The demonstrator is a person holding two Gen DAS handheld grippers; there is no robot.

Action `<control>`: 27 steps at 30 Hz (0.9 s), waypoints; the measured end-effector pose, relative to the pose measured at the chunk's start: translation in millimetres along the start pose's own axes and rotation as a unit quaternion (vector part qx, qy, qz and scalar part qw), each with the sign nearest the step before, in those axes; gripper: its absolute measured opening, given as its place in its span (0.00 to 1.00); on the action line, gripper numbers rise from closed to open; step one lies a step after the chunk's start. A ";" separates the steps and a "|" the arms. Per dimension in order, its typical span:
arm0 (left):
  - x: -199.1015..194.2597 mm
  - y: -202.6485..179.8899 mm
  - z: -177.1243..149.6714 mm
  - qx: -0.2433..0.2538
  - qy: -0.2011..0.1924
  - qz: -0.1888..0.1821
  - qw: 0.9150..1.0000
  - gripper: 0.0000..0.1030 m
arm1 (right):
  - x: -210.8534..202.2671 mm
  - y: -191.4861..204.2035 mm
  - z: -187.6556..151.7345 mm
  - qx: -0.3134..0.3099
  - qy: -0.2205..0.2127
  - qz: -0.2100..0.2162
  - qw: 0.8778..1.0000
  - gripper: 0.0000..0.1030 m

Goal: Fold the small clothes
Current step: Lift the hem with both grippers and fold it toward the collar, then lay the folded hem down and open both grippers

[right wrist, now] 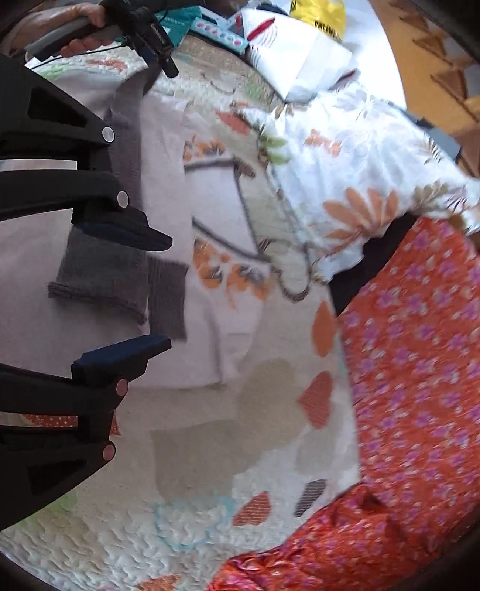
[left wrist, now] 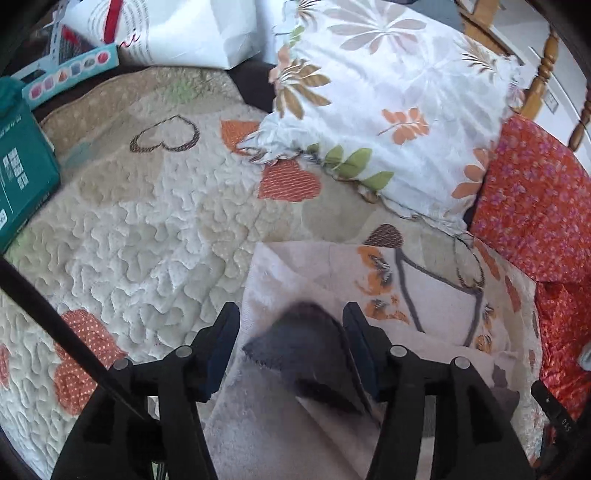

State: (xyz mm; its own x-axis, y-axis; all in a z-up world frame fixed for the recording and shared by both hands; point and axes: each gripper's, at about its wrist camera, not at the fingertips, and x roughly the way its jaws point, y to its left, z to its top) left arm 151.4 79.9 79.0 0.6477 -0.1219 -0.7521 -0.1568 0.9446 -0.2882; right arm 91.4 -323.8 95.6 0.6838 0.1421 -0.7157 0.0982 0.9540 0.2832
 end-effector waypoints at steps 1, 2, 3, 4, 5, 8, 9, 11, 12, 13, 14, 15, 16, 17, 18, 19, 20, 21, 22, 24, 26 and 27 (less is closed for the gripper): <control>-5.4 -2.7 -1.3 0.009 -0.002 -0.005 1.000 0.54 | -5.7 2.2 -1.9 -0.002 -0.002 0.009 1.000 0.50; -12.6 -6.3 -4.0 0.025 -0.007 -0.008 1.000 0.54 | -10.8 6.7 -4.1 -0.007 0.000 0.023 1.000 0.50; -20.5 -10.3 -8.0 0.045 -0.012 -0.009 0.999 0.54 | -14.7 12.5 -7.0 -0.013 0.005 0.037 0.999 0.47; -28.8 -13.9 -13.4 0.065 -0.016 -0.012 0.998 0.54 | -18.4 19.2 -12.2 -0.023 0.016 0.061 0.998 0.44; -34.4 -15.8 -17.9 0.078 -0.017 -0.017 0.997 0.54 | -20.6 24.3 -16.7 -0.029 0.026 0.080 0.996 0.43; -45.6 -19.0 -34.9 0.109 0.002 -0.048 0.993 0.55 | -10.8 45.4 -38.6 -0.042 0.096 0.174 0.979 0.43; -43.7 -20.2 -39.4 0.117 0.016 -0.059 0.991 0.55 | -4.8 51.0 -44.1 -0.047 0.114 0.186 0.975 0.43; -30.7 -25.2 -44.2 0.131 0.045 -0.066 0.988 0.55 | 13.5 66.2 -57.4 -0.065 0.148 0.184 0.969 0.43; -19.6 -28.3 -45.1 0.137 0.059 -0.058 0.987 0.55 | 25.5 72.5 -61.0 -0.074 0.163 0.173 0.969 0.43; -10.3 -30.6 -45.2 0.140 0.068 -0.048 0.987 0.55 | 33.6 75.0 -61.6 -0.076 0.171 0.166 0.968 0.43; 3.0 -32.2 -43.0 0.137 0.079 -0.037 0.987 0.55 | 44.4 76.5 -58.1 -0.073 0.176 0.154 0.969 0.43; 17.3 -32.2 -39.3 0.125 0.090 -0.033 0.988 0.55 | 52.4 74.6 -52.3 -0.070 0.172 0.142 0.972 0.43; 28.6 -31.3 -36.4 0.113 0.097 -0.030 0.988 0.55 | 57.9 71.4 -44.7 -0.066 0.158 0.126 0.977 0.43; 41.6 -28.7 -32.3 0.096 0.100 -0.019 0.990 0.55 | 61.9 62.9 -33.1 -0.061 0.126 0.096 0.985 0.43; 50.3 -25.5 -29.7 0.083 0.098 0.001 0.992 0.55 | 63.7 57.7 -27.0 -0.058 0.108 0.077 0.989 0.42; 54.7 -22.9 -28.8 0.074 0.097 0.015 0.992 0.55 | 66.9 49.1 -19.2 -0.053 0.086 0.042 0.994 0.42; 54.9 -20.5 -27.6 0.059 0.094 0.018 0.994 0.55 | 68.4 42.8 -14.0 -0.046 0.071 0.012 0.996 0.43; 52.1 -18.6 -25.6 0.046 0.089 0.012 0.995 0.55 | 66.6 37.9 -9.7 -0.040 0.060 -0.005 0.997 0.49; 47.7 -17.7 -24.4 0.037 0.082 0.005 0.996 0.56 | 65.1 34.4 -5.6 -0.036 0.051 -0.012 0.998 0.52; 39.7 -17.4 -24.1 0.045 0.068 0.005 0.997 0.57 | 57.9 27.1 -0.4 -0.037 0.035 -0.021 0.998 0.56; 34.0 -15.2 -24.0 0.051 0.060 0.017 0.997 0.57 | 50.2 16.9 0.3 -0.030 0.029 -0.027 0.999 0.57; 32.4 -12.7 -23.5 0.047 0.059 0.016 0.997 0.57 | 46.2 12.9 1.0 -0.021 0.030 -0.025 0.999 0.59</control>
State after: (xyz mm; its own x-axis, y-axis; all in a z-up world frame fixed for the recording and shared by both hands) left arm 156.8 56.7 44.4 0.5501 -0.1219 -0.8262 -0.1020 0.9721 -0.2113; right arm 124.9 -305.2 66.9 0.6337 0.1074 -0.7661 0.1000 0.9706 0.2188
